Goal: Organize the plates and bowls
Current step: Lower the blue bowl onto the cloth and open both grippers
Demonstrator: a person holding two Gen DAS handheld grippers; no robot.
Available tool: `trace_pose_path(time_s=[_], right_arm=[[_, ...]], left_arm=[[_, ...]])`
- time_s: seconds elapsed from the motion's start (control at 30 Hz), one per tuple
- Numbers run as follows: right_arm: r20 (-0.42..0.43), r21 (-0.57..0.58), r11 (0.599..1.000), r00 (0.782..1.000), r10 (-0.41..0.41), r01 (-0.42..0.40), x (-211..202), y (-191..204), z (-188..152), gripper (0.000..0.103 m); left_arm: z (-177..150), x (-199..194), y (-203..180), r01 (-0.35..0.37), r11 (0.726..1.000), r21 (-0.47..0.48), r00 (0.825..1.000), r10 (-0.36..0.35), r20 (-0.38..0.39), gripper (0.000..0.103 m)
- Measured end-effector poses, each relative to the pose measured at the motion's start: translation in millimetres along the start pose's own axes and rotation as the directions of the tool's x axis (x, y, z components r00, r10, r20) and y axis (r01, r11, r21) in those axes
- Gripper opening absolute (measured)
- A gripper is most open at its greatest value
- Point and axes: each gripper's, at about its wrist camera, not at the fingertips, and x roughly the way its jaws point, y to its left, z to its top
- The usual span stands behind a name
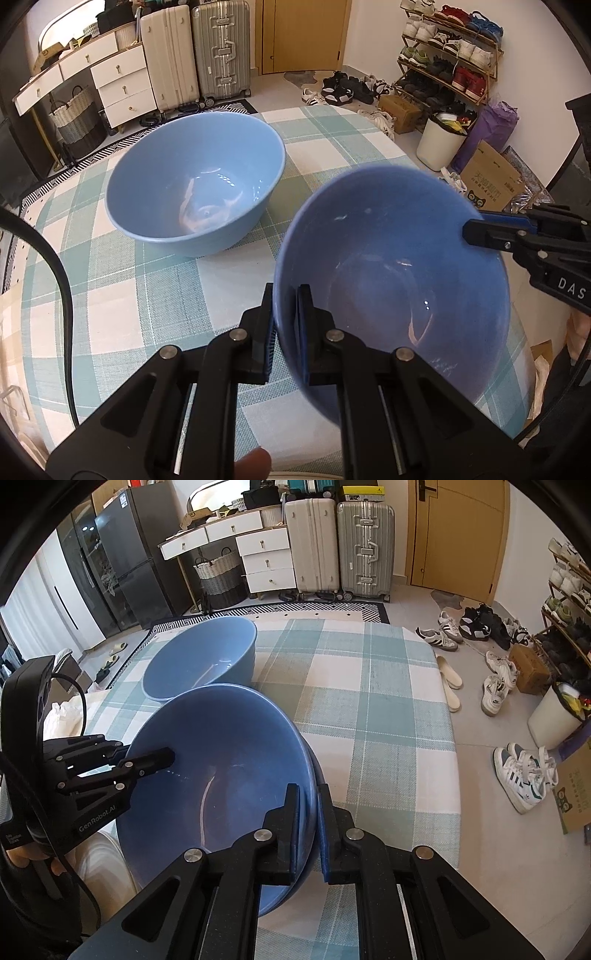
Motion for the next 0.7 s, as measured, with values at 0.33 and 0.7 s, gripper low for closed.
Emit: trace_pose_path(time_s=[0.33, 0.7], right_arm=[[0.022, 0.019, 1.0, 1.0, 0.002, -0.003, -7.6, -4.0, 3.1, 0.028], [0.033, 0.002, 0.999, 0.999, 0.042, -0.042, -14.0, 8.0, 10.7, 0.042]], left_arm=[[-1.8, 2.1, 4.2, 0.019, 1.0, -0.024, 1.0, -0.019, 0.021, 0.021], [-1.1, -17.4, 9.9, 0.029, 0.999, -0.043, 0.997, -0.026, 0.072, 0.045]])
